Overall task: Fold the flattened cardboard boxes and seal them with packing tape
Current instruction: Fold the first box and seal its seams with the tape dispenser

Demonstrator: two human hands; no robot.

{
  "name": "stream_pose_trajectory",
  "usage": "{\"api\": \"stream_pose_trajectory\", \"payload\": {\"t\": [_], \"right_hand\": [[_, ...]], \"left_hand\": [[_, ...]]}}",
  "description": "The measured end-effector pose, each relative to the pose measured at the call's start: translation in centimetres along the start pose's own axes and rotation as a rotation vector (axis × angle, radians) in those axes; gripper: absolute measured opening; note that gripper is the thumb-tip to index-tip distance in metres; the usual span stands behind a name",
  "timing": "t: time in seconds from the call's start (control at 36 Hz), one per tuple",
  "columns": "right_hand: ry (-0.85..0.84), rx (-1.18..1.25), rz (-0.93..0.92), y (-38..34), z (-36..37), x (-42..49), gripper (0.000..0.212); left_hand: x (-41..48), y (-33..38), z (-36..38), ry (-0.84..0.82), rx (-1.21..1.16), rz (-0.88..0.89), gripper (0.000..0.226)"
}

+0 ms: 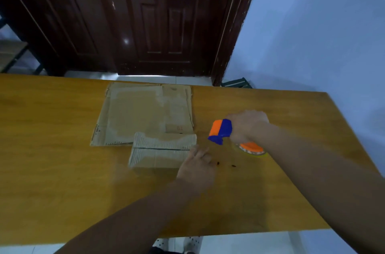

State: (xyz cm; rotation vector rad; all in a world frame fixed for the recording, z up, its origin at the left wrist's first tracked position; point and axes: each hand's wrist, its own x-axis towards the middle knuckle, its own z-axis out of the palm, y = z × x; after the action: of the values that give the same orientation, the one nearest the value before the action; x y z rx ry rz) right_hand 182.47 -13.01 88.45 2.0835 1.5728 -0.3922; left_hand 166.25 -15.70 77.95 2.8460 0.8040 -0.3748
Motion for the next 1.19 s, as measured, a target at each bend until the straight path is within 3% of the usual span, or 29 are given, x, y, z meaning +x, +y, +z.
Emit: {"api": "stream_pose_trajectory", "payload": {"t": [0.11,0.25,0.31,0.42,0.53,0.58,0.64,0.75,0.81,0.94,1.08,1.19], "right_hand": [[-0.116,0.242,-0.002,0.9,-2.3,0.2,0.047],[-0.087,0.463,-0.032,1.2,-4.1,0.0,0.053],[-0.066,0.546,-0.043,1.3,-4.6,0.0,0.054],[-0.054,0.655,-0.058,1.5,-5.1,0.0,0.049],[-0.053,0.701,-0.08,1.5,-5.2,-0.2,0.042],[-0.059,0.715,-0.105,1.4,-5.1,-0.2,0.044],[-0.065,0.714,-0.135,1.2,-5.0,-0.2,0.048],[-0.074,0.683,-0.219,0.8,-4.7,-0.4,0.055],[-0.05,0.64,-0.268,0.7,-4.4,-0.6,0.059],[0.02,0.54,-0.322,-0.2,-2.8,-1.1,0.076],[0.0,0.466,-0.349,-1.3,-1.1,-1.2,0.08],[0.03,0.451,-0.343,-2.5,-0.1,-1.2,0.082]], "left_hand": [[0.0,1.9,-1.8,0.126,-0.788,-0.272,0.032],[1.2,2.8,-4.2,0.263,-1.214,-0.483,0.028],[1.8,2.4,-4.7,0.217,-1.498,-0.64,0.03],[1.9,0.7,-6.2,0.027,-2.416,-0.938,0.032],[2.1,-1.2,-5.8,0.15,-2.836,-0.846,0.055],[2.2,-2.2,-5.7,0.197,-2.895,-0.82,0.071],[2.1,-2.9,-6.1,0.211,-2.848,-0.806,0.07],[1.9,-3.8,-6.3,0.253,-2.659,-0.86,0.022],[1.7,-4.0,-6.0,0.294,-2.588,-0.903,0.009],[1.0,-5.1,-4.9,0.443,-2.386,-0.914,0.012],[0.0,-6.6,-4.0,0.376,-2.362,-0.925,0.014],[-0.3,-7.5,-3.4,0.408,-2.154,-0.93,0.019]]}}
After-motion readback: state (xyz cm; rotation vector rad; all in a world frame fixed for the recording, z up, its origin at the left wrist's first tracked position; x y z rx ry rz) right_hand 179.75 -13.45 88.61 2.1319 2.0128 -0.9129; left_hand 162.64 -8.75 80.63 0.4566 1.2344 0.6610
